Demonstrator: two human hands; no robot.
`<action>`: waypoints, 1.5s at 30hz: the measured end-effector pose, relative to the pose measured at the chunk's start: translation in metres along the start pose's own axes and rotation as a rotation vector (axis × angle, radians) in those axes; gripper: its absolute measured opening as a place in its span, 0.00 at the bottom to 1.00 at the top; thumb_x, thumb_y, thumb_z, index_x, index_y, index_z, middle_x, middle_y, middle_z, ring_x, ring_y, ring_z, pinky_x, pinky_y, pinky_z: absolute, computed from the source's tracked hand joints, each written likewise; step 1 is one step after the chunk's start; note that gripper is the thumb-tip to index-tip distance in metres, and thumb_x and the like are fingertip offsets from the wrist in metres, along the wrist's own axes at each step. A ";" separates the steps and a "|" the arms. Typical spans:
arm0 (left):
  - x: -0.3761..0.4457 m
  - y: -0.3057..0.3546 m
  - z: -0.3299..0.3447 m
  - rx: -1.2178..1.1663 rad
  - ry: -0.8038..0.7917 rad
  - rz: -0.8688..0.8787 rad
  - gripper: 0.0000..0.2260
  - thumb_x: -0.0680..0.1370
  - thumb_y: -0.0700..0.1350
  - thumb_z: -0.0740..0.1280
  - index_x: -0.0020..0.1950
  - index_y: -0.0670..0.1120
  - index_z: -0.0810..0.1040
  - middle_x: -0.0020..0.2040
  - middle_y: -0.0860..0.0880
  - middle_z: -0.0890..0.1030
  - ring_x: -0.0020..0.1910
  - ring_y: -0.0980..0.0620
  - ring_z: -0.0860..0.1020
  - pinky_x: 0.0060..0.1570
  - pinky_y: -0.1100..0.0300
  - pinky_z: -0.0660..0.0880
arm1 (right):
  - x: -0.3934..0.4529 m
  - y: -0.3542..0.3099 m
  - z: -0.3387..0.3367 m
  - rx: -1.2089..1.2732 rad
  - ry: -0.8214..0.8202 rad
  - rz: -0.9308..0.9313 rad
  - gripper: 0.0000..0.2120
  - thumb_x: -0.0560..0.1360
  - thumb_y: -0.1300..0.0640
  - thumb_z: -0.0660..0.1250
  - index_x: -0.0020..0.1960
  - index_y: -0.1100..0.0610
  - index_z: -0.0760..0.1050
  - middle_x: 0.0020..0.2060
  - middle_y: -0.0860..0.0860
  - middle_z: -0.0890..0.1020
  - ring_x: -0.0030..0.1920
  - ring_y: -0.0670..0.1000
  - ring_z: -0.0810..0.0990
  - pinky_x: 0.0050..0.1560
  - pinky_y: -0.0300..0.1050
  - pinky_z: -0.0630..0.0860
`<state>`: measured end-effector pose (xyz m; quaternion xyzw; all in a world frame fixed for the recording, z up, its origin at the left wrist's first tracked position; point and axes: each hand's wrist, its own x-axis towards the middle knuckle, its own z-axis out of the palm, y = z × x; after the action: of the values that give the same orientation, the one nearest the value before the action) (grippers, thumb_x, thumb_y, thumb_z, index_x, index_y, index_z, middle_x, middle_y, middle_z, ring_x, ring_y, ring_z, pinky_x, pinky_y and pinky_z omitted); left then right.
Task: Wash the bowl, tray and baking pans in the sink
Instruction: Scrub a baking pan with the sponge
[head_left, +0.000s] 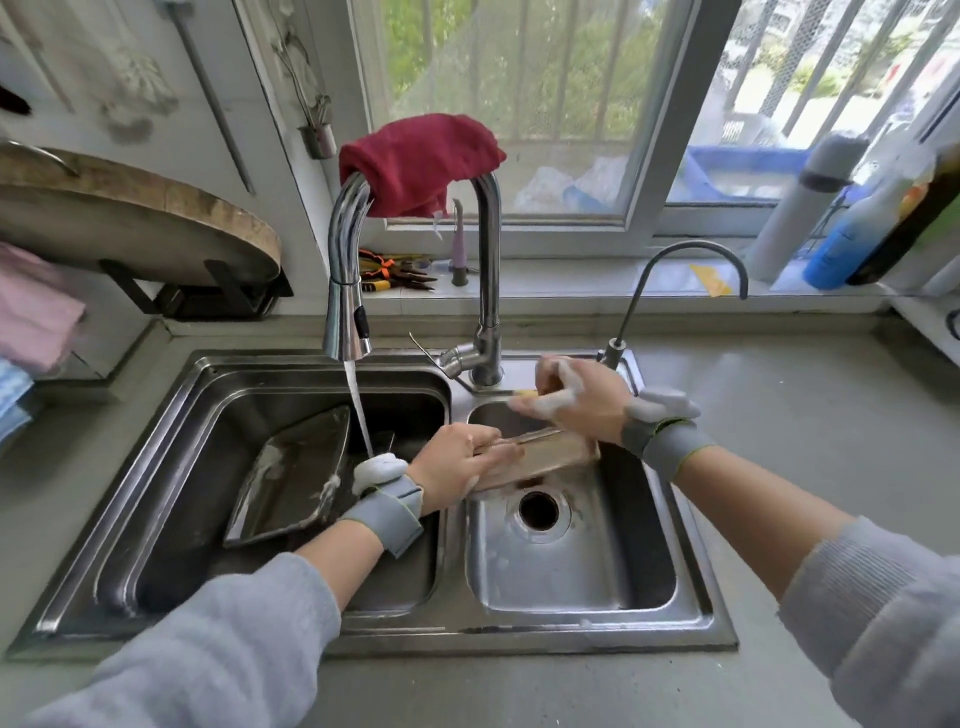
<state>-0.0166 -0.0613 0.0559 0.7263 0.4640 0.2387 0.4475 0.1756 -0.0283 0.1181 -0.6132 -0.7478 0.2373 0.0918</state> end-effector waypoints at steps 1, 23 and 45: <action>0.002 0.003 0.006 -0.045 0.009 -0.012 0.19 0.78 0.51 0.66 0.30 0.46 0.67 0.26 0.54 0.65 0.27 0.59 0.62 0.29 0.66 0.60 | 0.001 0.003 -0.003 0.007 0.061 0.027 0.21 0.67 0.33 0.68 0.42 0.51 0.73 0.36 0.46 0.79 0.38 0.49 0.77 0.40 0.44 0.74; -0.044 -0.069 0.025 -0.799 0.519 -0.566 0.19 0.81 0.54 0.58 0.51 0.41 0.81 0.41 0.42 0.84 0.39 0.46 0.81 0.43 0.57 0.77 | -0.009 -0.042 0.112 0.213 0.012 -0.210 0.12 0.69 0.54 0.69 0.52 0.55 0.79 0.54 0.53 0.77 0.57 0.57 0.73 0.59 0.49 0.70; -0.053 -0.102 0.024 -0.450 0.619 -0.717 0.25 0.76 0.61 0.60 0.40 0.38 0.81 0.37 0.40 0.79 0.40 0.42 0.78 0.44 0.49 0.74 | 0.036 -0.025 0.179 0.363 -0.018 0.134 0.17 0.76 0.48 0.51 0.57 0.52 0.73 0.57 0.55 0.76 0.60 0.58 0.73 0.59 0.53 0.69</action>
<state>-0.0692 -0.1015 -0.0407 0.3033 0.7313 0.3677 0.4878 0.0691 -0.0406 -0.0319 -0.6329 -0.6510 0.3795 0.1780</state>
